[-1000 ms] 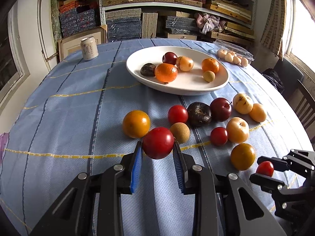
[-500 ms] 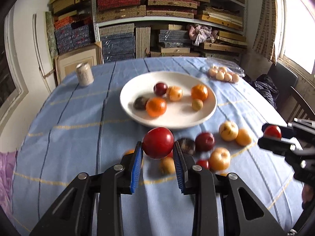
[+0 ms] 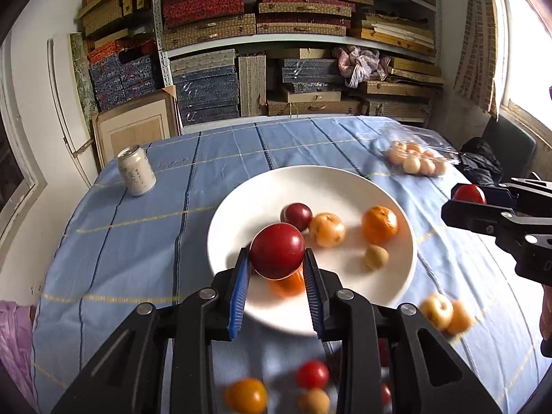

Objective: Organize fruits
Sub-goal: 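Lower both tomatoes onto the plate and open both grippers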

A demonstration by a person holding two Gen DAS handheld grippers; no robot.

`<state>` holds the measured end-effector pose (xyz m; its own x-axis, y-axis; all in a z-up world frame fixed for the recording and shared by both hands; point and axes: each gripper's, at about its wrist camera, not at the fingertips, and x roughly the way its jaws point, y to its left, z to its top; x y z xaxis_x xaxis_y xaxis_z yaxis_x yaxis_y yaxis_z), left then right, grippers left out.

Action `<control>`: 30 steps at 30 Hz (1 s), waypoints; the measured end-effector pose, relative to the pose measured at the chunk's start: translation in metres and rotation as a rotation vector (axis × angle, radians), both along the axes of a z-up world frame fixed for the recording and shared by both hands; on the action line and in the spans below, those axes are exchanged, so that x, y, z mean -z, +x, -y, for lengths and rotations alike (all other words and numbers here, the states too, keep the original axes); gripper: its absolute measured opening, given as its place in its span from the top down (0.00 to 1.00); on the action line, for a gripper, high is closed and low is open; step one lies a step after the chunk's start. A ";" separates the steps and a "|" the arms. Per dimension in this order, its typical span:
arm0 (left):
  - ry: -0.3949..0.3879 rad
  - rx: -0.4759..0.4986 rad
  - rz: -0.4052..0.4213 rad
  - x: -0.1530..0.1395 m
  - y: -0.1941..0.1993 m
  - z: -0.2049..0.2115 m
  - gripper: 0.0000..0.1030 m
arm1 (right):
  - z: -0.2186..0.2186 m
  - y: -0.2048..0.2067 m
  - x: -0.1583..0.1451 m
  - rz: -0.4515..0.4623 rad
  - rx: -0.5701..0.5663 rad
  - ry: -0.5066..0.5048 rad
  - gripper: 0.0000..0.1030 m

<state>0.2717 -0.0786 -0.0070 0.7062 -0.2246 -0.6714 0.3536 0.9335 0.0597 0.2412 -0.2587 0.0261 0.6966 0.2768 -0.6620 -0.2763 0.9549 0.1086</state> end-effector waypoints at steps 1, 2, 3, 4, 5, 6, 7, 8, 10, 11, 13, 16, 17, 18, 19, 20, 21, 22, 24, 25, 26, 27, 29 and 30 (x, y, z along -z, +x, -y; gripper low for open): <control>0.004 -0.004 -0.002 0.003 0.008 0.002 0.70 | 0.000 0.013 0.004 -0.005 0.007 -0.008 0.70; 0.006 -0.007 -0.006 0.006 0.015 0.003 0.70 | 0.000 0.020 0.007 -0.009 0.009 -0.009 0.70; 0.006 -0.011 -0.012 0.009 0.021 0.003 0.70 | 0.001 0.027 0.010 -0.012 0.011 -0.009 0.70; 0.007 -0.017 -0.018 0.013 0.028 0.004 0.70 | 0.002 0.035 0.014 -0.016 0.017 -0.011 0.70; 0.008 -0.024 -0.025 0.018 0.035 0.004 0.70 | 0.003 0.042 0.017 -0.019 0.022 -0.014 0.70; 0.009 -0.030 -0.032 0.021 0.041 0.003 0.70 | 0.004 0.050 0.021 -0.023 0.028 -0.014 0.70; 0.012 -0.036 -0.037 0.024 0.046 0.003 0.70 | 0.004 0.056 0.024 -0.027 0.031 -0.014 0.70; 0.017 -0.041 -0.043 0.027 0.052 0.003 0.70 | 0.005 0.062 0.026 -0.029 0.035 -0.016 0.70; 0.021 -0.052 -0.053 0.033 0.064 0.004 0.70 | 0.006 0.074 0.031 -0.036 0.043 -0.019 0.70; 0.018 -0.056 -0.059 0.034 0.068 0.004 0.70 | 0.006 0.079 0.034 -0.038 0.046 -0.021 0.70; 0.009 -0.060 -0.071 0.036 0.075 0.004 0.70 | 0.005 0.090 0.038 -0.045 0.052 -0.032 0.70; 0.009 -0.073 -0.082 0.040 0.087 0.004 0.70 | 0.005 0.104 0.043 -0.054 0.068 -0.040 0.70; -0.007 -0.078 -0.096 0.042 0.091 0.002 0.69 | 0.005 0.108 0.045 -0.059 0.072 -0.045 0.70; -0.026 -0.080 -0.111 0.043 0.095 0.001 0.68 | 0.004 0.112 0.047 -0.062 0.078 -0.055 0.57; -0.033 -0.079 -0.128 0.045 0.100 0.000 0.60 | 0.003 0.115 0.048 -0.064 0.086 -0.067 0.45; -0.028 -0.084 -0.127 0.045 0.102 0.001 0.56 | 0.004 0.115 0.048 -0.062 0.097 -0.071 0.29; -0.015 -0.095 -0.112 0.045 0.102 0.001 0.47 | 0.004 0.115 0.047 -0.047 0.109 -0.065 0.28; -0.005 -0.100 -0.096 0.044 0.100 0.002 0.42 | 0.005 0.115 0.048 -0.045 0.110 -0.060 0.28; 0.006 -0.092 -0.076 0.041 0.096 0.003 0.41 | 0.006 0.114 0.050 -0.053 0.106 -0.054 0.30; 0.005 -0.090 -0.071 0.040 0.093 0.003 0.41 | 0.007 0.113 0.051 -0.054 0.106 -0.058 0.30; 0.000 -0.091 -0.069 0.038 0.091 0.001 0.41 | 0.008 0.111 0.051 -0.053 0.104 -0.060 0.31; -0.010 -0.092 -0.070 0.037 0.089 0.000 0.41 | 0.009 0.109 0.052 -0.052 0.106 -0.060 0.31; -0.025 -0.095 -0.073 0.034 0.084 -0.005 0.41 | 0.013 0.103 0.053 -0.053 0.111 -0.050 0.31; -0.026 -0.092 -0.073 0.033 0.080 -0.006 0.41 | 0.015 0.098 0.053 -0.054 0.111 -0.039 0.31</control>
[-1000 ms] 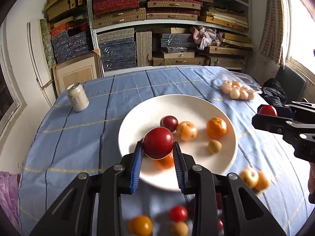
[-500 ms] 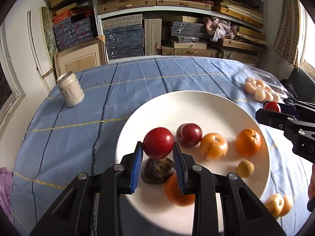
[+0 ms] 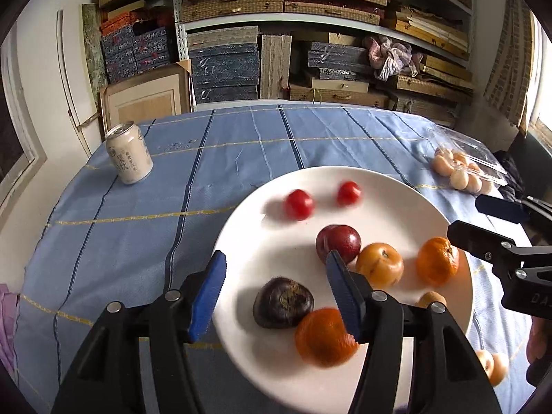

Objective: Organize fruits
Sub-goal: 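Lower both tomatoes onto the plate and open both grippers, then grasp a small brown round fruit with the left gripper while the right gripper grasps a large pale pear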

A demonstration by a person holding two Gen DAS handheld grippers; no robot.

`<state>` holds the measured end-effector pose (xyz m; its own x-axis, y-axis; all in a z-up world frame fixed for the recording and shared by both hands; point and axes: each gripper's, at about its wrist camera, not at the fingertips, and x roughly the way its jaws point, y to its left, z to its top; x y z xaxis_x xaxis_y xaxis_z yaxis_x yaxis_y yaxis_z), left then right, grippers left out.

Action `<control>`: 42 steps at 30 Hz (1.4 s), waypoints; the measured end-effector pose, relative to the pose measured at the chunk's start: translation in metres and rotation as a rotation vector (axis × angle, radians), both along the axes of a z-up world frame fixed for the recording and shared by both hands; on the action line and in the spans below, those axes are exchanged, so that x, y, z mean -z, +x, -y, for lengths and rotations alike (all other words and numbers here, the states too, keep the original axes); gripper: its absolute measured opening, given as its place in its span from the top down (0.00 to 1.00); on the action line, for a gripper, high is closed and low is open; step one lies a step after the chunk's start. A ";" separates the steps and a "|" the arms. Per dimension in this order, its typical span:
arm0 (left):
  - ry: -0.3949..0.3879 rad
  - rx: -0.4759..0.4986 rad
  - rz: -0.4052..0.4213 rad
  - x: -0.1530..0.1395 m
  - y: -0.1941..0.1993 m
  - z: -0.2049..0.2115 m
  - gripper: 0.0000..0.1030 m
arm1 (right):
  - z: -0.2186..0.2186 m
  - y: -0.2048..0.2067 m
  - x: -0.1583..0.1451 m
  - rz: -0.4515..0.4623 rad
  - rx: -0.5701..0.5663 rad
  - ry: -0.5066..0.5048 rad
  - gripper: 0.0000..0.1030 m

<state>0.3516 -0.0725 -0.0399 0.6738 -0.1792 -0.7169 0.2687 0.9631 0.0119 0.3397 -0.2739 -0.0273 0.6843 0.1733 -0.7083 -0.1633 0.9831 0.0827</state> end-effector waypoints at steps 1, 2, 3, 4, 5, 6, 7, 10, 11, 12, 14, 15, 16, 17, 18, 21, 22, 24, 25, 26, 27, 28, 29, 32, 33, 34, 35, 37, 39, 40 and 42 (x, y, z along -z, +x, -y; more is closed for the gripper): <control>0.008 0.004 0.001 0.000 -0.005 -0.001 0.41 | 0.000 -0.004 0.000 0.000 -0.001 0.003 0.31; 0.016 0.005 0.004 -0.001 -0.009 -0.001 0.41 | 0.000 -0.009 0.001 0.000 -0.005 0.005 0.31; 0.028 0.009 0.005 0.000 -0.014 -0.001 0.41 | 0.000 -0.016 0.002 0.000 -0.010 0.005 0.31; 0.034 0.010 0.005 0.000 -0.018 -0.001 0.41 | -0.002 -0.023 0.003 -0.001 -0.015 -0.003 0.31; 0.038 0.013 0.003 0.000 -0.026 -0.003 0.41 | -0.004 -0.030 0.003 0.002 -0.017 -0.012 0.31; 0.040 0.016 0.001 0.000 -0.031 -0.004 0.41 | -0.006 -0.037 0.003 0.002 -0.022 -0.016 0.31; 0.039 0.018 0.001 -0.001 -0.036 -0.005 0.41 | -0.007 -0.046 0.003 0.003 -0.032 -0.013 0.31; 0.038 0.035 0.000 -0.003 -0.059 -0.008 0.41 | -0.010 -0.073 -0.001 0.015 -0.041 -0.018 0.31; 0.039 0.043 0.003 -0.005 -0.069 -0.010 0.41 | -0.012 -0.081 -0.002 0.016 -0.047 -0.012 0.31; 0.042 0.049 0.007 -0.006 -0.076 -0.011 0.41 | -0.014 -0.093 -0.005 0.019 -0.047 -0.016 0.31; 0.045 0.065 0.012 -0.009 -0.095 -0.013 0.41 | -0.018 -0.114 -0.006 0.028 -0.049 -0.035 0.31; 0.045 0.071 0.015 -0.009 -0.104 -0.014 0.40 | -0.021 -0.126 -0.007 0.032 -0.057 -0.037 0.31; 0.043 0.077 0.017 -0.009 -0.115 -0.017 0.39 | -0.023 -0.135 -0.007 0.035 -0.063 -0.038 0.31; 0.040 0.077 0.018 -0.009 -0.123 -0.019 0.38 | -0.024 -0.145 -0.007 0.036 -0.068 -0.042 0.31; 0.037 0.076 0.019 -0.009 -0.129 -0.021 0.36 | -0.027 -0.156 -0.005 0.033 -0.075 -0.048 0.31; 0.027 0.070 0.005 -0.003 -0.150 -0.026 0.35 | -0.029 -0.179 0.001 0.026 -0.080 -0.056 0.31; 0.031 0.068 0.002 0.000 -0.156 -0.027 0.35 | -0.028 -0.186 0.003 0.026 -0.077 -0.059 0.31; 0.046 0.056 0.007 0.008 -0.167 -0.029 0.35 | -0.025 -0.195 0.008 0.025 -0.059 -0.060 0.31; 0.050 0.046 0.009 0.013 -0.173 -0.031 0.35 | -0.023 -0.200 0.011 0.027 -0.043 -0.060 0.31; 0.052 0.037 0.007 0.019 -0.178 -0.032 0.35 | -0.021 -0.204 0.015 0.032 -0.025 -0.059 0.31; 0.051 0.031 -0.001 0.024 -0.181 -0.033 0.34 | -0.018 -0.205 0.018 0.029 -0.015 -0.047 0.31; 0.048 0.024 -0.010 0.030 -0.184 -0.035 0.34 | -0.016 -0.207 0.024 0.017 -0.002 -0.020 0.31; 0.047 0.014 -0.019 0.036 -0.187 -0.036 0.34 | -0.016 -0.208 0.028 0.010 0.008 -0.009 0.31; 0.052 -0.012 -0.029 0.044 -0.188 -0.041 0.34 | -0.018 -0.212 0.037 0.024 0.032 -0.036 0.31; 0.049 -0.017 -0.038 0.047 -0.187 -0.042 0.32 | -0.018 -0.213 0.038 0.031 0.039 -0.052 0.31; 0.046 -0.019 -0.043 0.047 -0.186 -0.041 0.32 | -0.017 -0.213 0.041 0.036 0.046 -0.061 0.31; 0.046 -0.018 -0.043 0.047 -0.185 -0.040 0.32 | -0.014 -0.212 0.042 0.035 0.056 -0.060 0.31; 0.055 -0.011 -0.035 0.045 -0.183 -0.036 0.32 | -0.007 -0.208 0.047 0.026 0.083 -0.040 0.31; 0.069 0.007 -0.026 0.045 -0.182 -0.028 0.31 | 0.001 -0.204 0.049 0.017 0.103 -0.017 0.29; 0.077 0.016 -0.024 0.046 -0.182 -0.024 0.31 | 0.003 -0.202 0.051 0.015 0.112 -0.016 0.29; 0.094 0.031 -0.017 0.048 -0.180 -0.016 0.31 | 0.005 -0.200 0.053 0.018 0.121 -0.024 0.29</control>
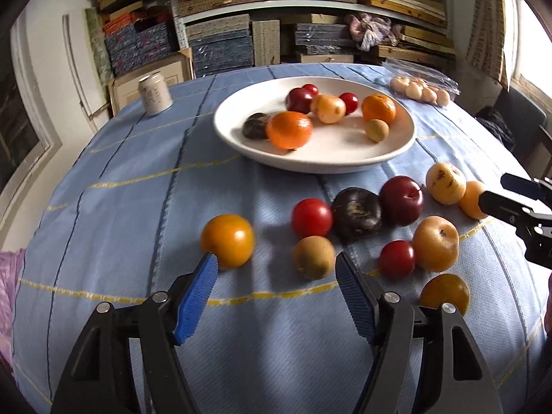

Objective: Organize fruits
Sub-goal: 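Grasp a small brown round fruit with the left gripper while the right gripper grasps a large pale pear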

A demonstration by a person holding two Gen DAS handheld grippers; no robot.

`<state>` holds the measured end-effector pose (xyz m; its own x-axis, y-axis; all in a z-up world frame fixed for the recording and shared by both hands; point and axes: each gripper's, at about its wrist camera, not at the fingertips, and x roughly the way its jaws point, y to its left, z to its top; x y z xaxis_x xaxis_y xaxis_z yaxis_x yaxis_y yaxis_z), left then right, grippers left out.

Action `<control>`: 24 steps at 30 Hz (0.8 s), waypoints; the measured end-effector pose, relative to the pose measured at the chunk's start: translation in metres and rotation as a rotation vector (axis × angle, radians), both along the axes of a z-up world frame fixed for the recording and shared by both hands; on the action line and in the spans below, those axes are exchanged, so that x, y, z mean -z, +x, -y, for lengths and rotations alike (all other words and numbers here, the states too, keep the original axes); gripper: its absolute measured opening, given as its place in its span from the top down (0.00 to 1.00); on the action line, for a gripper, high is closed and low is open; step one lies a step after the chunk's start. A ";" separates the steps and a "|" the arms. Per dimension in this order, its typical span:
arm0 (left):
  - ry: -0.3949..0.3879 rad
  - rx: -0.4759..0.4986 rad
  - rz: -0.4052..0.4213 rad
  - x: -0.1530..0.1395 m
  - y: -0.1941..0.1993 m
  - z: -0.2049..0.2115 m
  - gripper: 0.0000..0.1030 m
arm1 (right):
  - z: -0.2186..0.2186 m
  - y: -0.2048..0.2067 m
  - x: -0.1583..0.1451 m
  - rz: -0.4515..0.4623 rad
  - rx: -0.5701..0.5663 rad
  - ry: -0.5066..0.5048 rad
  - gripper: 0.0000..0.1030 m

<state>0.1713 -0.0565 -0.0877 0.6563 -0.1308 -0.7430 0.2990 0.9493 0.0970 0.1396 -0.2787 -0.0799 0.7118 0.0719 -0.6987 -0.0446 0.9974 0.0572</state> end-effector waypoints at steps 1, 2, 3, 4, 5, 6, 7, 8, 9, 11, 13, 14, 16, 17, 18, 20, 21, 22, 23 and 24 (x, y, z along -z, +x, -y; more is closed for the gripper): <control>0.003 0.004 0.001 0.001 0.000 0.002 0.31 | 0.001 0.001 0.000 0.000 0.002 0.000 0.29; 0.010 0.007 0.006 0.002 0.001 0.005 0.31 | 0.002 0.002 0.001 0.000 0.005 0.000 0.29; 0.011 0.007 0.010 0.002 0.001 0.005 0.31 | 0.002 0.004 0.002 0.000 0.007 0.000 0.29; 0.008 0.008 0.010 0.003 0.002 0.005 0.31 | 0.003 0.004 0.003 0.000 0.008 -0.001 0.29; 0.003 0.010 0.006 0.004 0.004 0.005 0.31 | 0.003 0.005 0.004 -0.001 0.009 -0.003 0.29; -0.001 0.010 -0.001 0.006 0.005 0.004 0.31 | 0.003 0.006 0.005 -0.005 0.009 -0.005 0.29; -0.003 0.011 -0.008 0.007 0.006 0.004 0.32 | 0.003 0.007 0.006 -0.006 0.010 -0.007 0.29; -0.004 0.013 -0.015 0.010 0.007 0.004 0.34 | 0.003 0.008 0.007 -0.006 0.012 -0.010 0.29; 0.001 0.021 -0.018 0.012 0.007 0.004 0.43 | 0.003 0.009 0.008 -0.008 0.014 -0.014 0.29; -0.001 0.043 -0.031 0.014 0.006 0.006 0.55 | 0.004 0.010 0.011 -0.011 0.017 -0.012 0.29; 0.000 0.055 -0.027 0.014 0.005 0.008 0.66 | 0.004 0.011 0.014 -0.014 0.023 -0.020 0.29; -0.002 0.061 -0.029 0.015 0.005 0.009 0.68 | 0.004 0.012 0.015 -0.017 0.020 -0.019 0.31; -0.009 0.068 -0.038 0.016 0.006 0.010 0.72 | 0.003 0.014 0.018 -0.033 0.007 -0.010 0.37; -0.021 0.069 -0.040 0.015 0.006 0.008 0.73 | 0.003 0.015 0.019 -0.037 0.002 -0.003 0.39; -0.028 0.068 -0.042 0.015 0.007 0.007 0.73 | 0.003 0.015 0.019 -0.039 0.002 0.000 0.39; -0.045 0.064 -0.049 0.015 0.008 0.005 0.73 | 0.005 0.016 0.020 -0.040 0.002 0.011 0.39; -0.050 0.062 -0.051 0.015 0.009 0.004 0.73 | 0.006 0.016 0.020 -0.043 0.003 0.018 0.39; -0.052 0.062 -0.052 0.015 0.009 0.004 0.73 | 0.007 0.017 0.021 -0.048 0.004 0.023 0.39; -0.051 0.062 -0.051 0.015 0.009 0.004 0.73 | 0.008 0.018 0.022 -0.055 0.006 0.030 0.40; -0.051 0.063 -0.051 0.015 0.009 0.004 0.73 | 0.009 0.019 0.023 -0.062 0.008 0.041 0.40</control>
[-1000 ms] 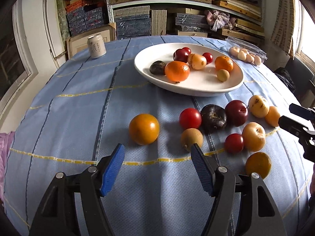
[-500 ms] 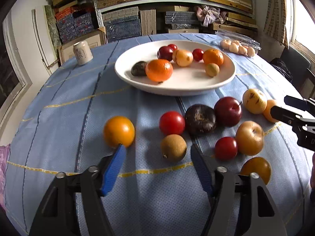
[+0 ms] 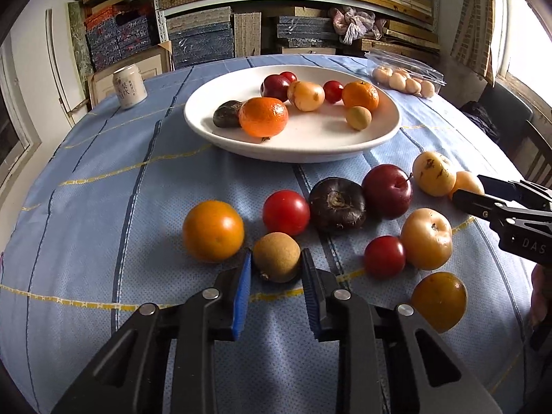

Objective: Organize fruits
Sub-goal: 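Grasp a small brown round fruit with the left gripper while the right gripper grasps a large pale pear, then lift the brown fruit and pale pear and carry them over the plate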

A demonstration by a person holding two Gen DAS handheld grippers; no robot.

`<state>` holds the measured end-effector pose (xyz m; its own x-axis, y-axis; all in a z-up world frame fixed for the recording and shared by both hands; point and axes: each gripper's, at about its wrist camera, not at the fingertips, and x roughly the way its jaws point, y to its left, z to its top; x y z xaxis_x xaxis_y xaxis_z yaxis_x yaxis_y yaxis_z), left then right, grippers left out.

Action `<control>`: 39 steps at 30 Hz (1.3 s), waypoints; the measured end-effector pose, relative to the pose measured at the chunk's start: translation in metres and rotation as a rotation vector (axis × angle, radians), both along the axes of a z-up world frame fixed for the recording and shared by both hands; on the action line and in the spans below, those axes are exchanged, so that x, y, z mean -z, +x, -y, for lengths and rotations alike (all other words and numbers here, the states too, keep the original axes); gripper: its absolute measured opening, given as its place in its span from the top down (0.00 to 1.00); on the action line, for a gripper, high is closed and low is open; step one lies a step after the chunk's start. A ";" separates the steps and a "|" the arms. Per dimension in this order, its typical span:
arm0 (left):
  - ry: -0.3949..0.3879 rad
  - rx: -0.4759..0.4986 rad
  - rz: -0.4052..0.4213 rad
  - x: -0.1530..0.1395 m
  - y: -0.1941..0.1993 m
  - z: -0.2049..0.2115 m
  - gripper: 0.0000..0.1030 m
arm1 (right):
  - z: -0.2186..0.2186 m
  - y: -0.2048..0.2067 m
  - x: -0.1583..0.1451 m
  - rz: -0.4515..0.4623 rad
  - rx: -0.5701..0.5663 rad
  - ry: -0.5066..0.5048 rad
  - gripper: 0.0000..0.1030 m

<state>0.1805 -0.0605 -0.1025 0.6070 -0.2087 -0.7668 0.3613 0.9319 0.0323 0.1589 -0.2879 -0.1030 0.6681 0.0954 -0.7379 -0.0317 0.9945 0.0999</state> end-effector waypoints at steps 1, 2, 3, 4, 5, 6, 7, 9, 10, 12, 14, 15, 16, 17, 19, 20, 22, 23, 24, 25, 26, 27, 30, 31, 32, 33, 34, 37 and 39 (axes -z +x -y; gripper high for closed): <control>0.001 0.000 0.000 0.000 0.000 0.000 0.73 | 0.001 0.000 0.000 -0.003 0.001 0.006 0.40; -0.001 0.000 -0.001 0.000 0.001 -0.001 0.73 | 0.002 0.000 0.001 -0.005 0.002 0.009 0.40; -0.003 0.000 -0.001 0.000 0.000 0.000 0.73 | 0.002 0.001 0.001 -0.008 0.001 0.008 0.40; -0.003 0.000 -0.002 0.000 0.000 0.000 0.73 | 0.002 0.001 0.002 -0.012 0.001 0.006 0.40; -0.003 0.000 -0.004 0.000 0.000 0.000 0.73 | 0.001 0.002 0.002 -0.016 0.001 0.004 0.40; -0.003 0.000 -0.007 0.001 0.000 0.001 0.73 | 0.001 0.002 0.003 -0.021 0.003 0.002 0.42; -0.004 -0.002 -0.008 0.001 0.001 0.000 0.73 | 0.002 0.002 0.003 -0.022 0.012 -0.003 0.55; -0.007 -0.009 -0.001 0.000 0.000 -0.001 0.73 | 0.004 0.002 0.003 -0.019 0.014 0.016 0.55; -0.009 -0.009 0.007 -0.001 -0.001 -0.001 0.73 | 0.005 0.002 0.003 -0.018 0.015 0.018 0.55; -0.004 -0.005 0.025 -0.003 -0.004 0.000 0.74 | 0.003 0.001 0.003 -0.018 0.012 0.010 0.55; 0.002 0.005 0.040 -0.004 -0.007 0.001 0.74 | 0.003 0.000 0.004 -0.017 0.007 0.008 0.55; 0.002 0.009 0.043 -0.005 -0.008 0.002 0.74 | 0.003 0.000 0.003 -0.015 0.009 0.009 0.55; 0.003 0.009 0.044 -0.005 -0.009 0.002 0.74 | 0.004 -0.001 0.003 -0.012 0.009 0.013 0.55; 0.002 0.005 0.043 -0.005 -0.009 0.001 0.74 | 0.004 -0.002 0.003 -0.010 0.008 0.016 0.55; -0.008 -0.004 0.039 -0.006 -0.007 -0.002 0.74 | 0.004 -0.003 0.002 -0.007 0.004 0.019 0.55; -0.014 -0.008 0.037 -0.007 -0.007 -0.004 0.74 | 0.003 -0.004 0.002 -0.006 0.002 0.017 0.55; -0.019 -0.017 0.035 -0.009 -0.006 -0.005 0.74 | 0.002 -0.005 0.001 0.000 -0.003 0.013 0.55; -0.022 -0.021 0.032 -0.010 -0.006 -0.006 0.74 | 0.002 -0.005 0.001 0.001 -0.006 0.011 0.55; -0.023 -0.023 0.031 -0.010 -0.006 -0.007 0.74 | 0.001 -0.005 0.001 0.002 -0.008 0.011 0.55; -0.020 -0.026 0.031 -0.010 -0.006 -0.007 0.74 | 0.001 -0.006 0.000 0.003 -0.008 0.011 0.55; -0.016 -0.028 0.031 -0.010 -0.006 -0.007 0.74 | 0.001 -0.006 0.000 0.003 -0.006 0.013 0.55; -0.015 -0.029 0.031 -0.010 -0.006 -0.008 0.74 | 0.001 -0.006 0.001 0.003 -0.006 0.013 0.55; -0.014 -0.035 0.033 -0.011 -0.007 -0.008 0.74 | 0.000 -0.007 -0.001 0.007 -0.005 0.015 0.55; -0.014 -0.037 0.034 -0.011 -0.007 -0.009 0.74 | -0.001 -0.008 -0.001 0.006 -0.008 0.014 0.55; -0.013 -0.041 0.037 -0.013 -0.008 -0.010 0.74 | -0.002 -0.008 -0.001 0.008 -0.011 0.012 0.55; -0.011 -0.046 0.040 -0.014 -0.008 -0.010 0.74 | -0.003 -0.009 -0.002 0.010 -0.013 0.008 0.55; -0.011 -0.053 0.041 -0.015 -0.008 -0.011 0.74 | -0.004 -0.011 -0.002 0.013 -0.014 0.002 0.55; -0.015 -0.063 0.048 -0.020 -0.010 -0.014 0.74 | -0.007 -0.014 -0.008 0.024 -0.021 0.007 0.55; -0.018 -0.063 0.054 -0.023 -0.012 -0.015 0.74 | -0.007 -0.017 -0.014 0.034 -0.023 0.014 0.55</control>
<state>0.1685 -0.0457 -0.0790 0.6598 -0.1823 -0.7290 0.3005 0.9532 0.0336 0.1418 -0.2807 -0.0891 0.6903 0.1213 -0.7132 -0.0585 0.9920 0.1122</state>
